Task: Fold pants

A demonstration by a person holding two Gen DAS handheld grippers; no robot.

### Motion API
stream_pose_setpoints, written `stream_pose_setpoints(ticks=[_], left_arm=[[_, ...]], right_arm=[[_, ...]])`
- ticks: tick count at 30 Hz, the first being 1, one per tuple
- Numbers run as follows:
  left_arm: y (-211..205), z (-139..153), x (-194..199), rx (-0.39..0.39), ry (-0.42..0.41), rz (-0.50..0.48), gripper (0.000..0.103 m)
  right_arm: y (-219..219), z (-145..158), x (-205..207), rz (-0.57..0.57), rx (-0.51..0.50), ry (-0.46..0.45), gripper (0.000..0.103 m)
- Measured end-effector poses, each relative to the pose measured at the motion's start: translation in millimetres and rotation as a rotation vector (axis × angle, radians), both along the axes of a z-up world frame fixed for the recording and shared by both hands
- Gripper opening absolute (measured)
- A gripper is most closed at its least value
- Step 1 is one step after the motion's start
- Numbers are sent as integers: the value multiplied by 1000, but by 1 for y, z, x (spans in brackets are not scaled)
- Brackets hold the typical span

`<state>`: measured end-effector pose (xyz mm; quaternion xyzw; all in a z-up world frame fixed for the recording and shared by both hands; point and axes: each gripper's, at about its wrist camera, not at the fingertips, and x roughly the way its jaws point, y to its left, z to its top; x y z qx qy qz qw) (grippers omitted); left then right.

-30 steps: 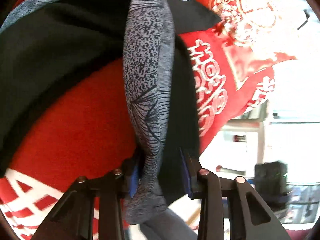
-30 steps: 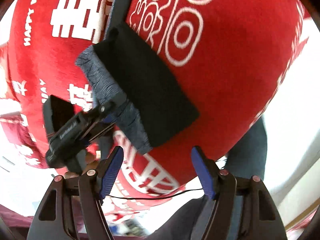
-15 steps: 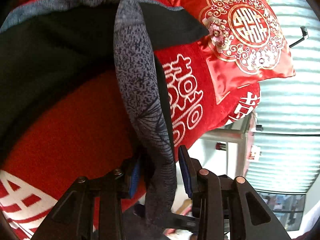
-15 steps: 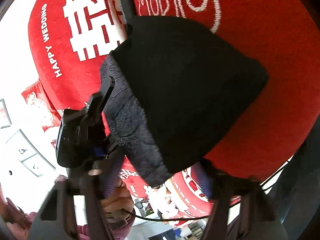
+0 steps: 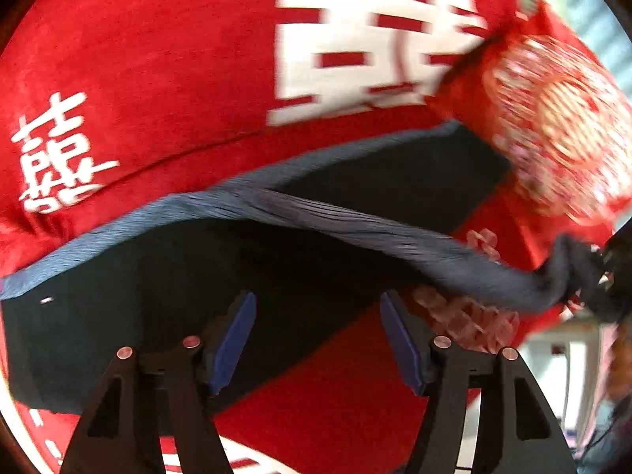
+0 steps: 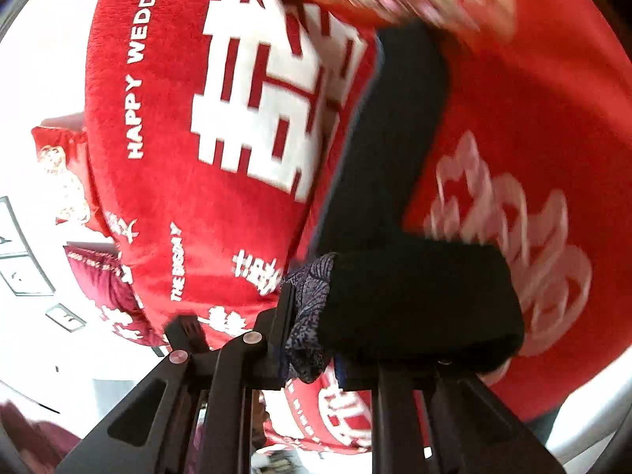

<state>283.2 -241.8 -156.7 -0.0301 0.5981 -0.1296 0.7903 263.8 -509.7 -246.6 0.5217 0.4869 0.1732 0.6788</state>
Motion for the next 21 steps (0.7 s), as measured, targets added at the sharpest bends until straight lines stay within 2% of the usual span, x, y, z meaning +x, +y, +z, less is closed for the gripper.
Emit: stream_pose_setpoints(ticks=[2,4,5,6,8,9,10,11,13,16,18,21], left_arm=[[4,-10,9,49,-2,48,66],[10,-20,18,83,9,102,66],[10,-28,23,102,21,133,66],[10,-35,27,115,30,151,66],[9,-48,35,147,42,179,66],[9,-55,39,163,51,192,66],[9,-62,41,171,63,204,66],[7,-69,43,175,75,212,66],[7,-78,43,178,96,223,66],[7,-91,38,191,125,229,68],[9,-95,35,190,121,236,71],[13,-99,32,193,111,233,76]], right_arm=[[-11,6,40,42,-55,11,20],[-17,10,85,96,-155,32,22],[-17,12,109,133,-237,40,30],[-14,16,128,168,-315,33,56],[0,34,166,257,-596,-25,92],[7,43,172,274,-673,-67,92],[16,52,176,295,-708,-124,92],[23,57,174,312,-701,-157,92],[33,52,162,336,-675,-161,92],[37,17,136,339,-723,-55,89],[24,-11,123,286,-689,54,71],[-1,-46,109,157,-638,210,65]])
